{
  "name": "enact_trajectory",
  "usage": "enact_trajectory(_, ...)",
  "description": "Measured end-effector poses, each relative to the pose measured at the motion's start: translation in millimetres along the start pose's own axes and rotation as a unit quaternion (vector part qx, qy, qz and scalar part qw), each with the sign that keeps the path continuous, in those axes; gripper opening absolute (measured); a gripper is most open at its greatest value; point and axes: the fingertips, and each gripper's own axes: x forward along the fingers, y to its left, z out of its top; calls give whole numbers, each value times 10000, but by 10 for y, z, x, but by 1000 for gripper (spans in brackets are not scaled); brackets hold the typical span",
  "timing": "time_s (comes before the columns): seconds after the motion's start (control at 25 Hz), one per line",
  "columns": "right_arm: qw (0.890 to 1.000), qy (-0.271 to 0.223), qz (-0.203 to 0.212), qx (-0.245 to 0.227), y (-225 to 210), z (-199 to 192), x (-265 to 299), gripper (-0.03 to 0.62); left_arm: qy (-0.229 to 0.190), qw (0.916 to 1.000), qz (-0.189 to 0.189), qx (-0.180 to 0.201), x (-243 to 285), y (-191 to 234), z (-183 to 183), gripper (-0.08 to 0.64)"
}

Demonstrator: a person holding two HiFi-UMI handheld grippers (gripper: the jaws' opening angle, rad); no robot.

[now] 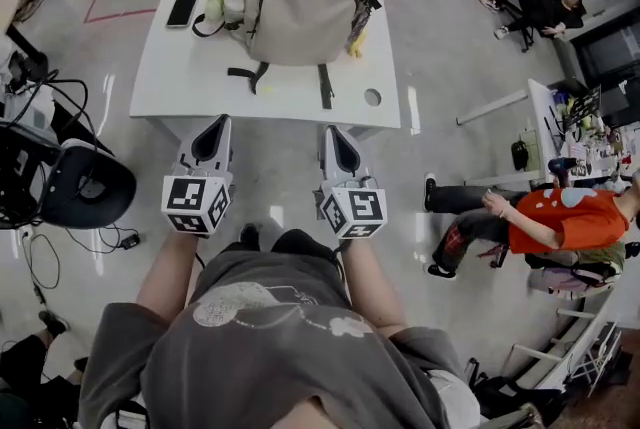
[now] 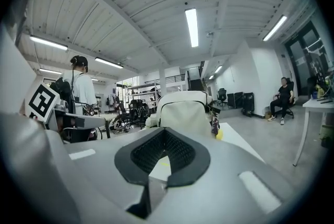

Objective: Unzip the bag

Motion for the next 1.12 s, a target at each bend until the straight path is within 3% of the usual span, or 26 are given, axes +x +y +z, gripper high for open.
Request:
enact_trajectory(0.28,9999,9,118,38,-13,60,445,0,75,9999,119,-77,229,280,10,5)
enact_trajectory(0.72,9965,113,812,127,69,18,1616,0,149,9983,569,41,758,846,77,5)
enact_trajectory(1.12,9914,582,1149,213,120,-144,2401,0,288,9936,997,444,1349,1170,130,5)
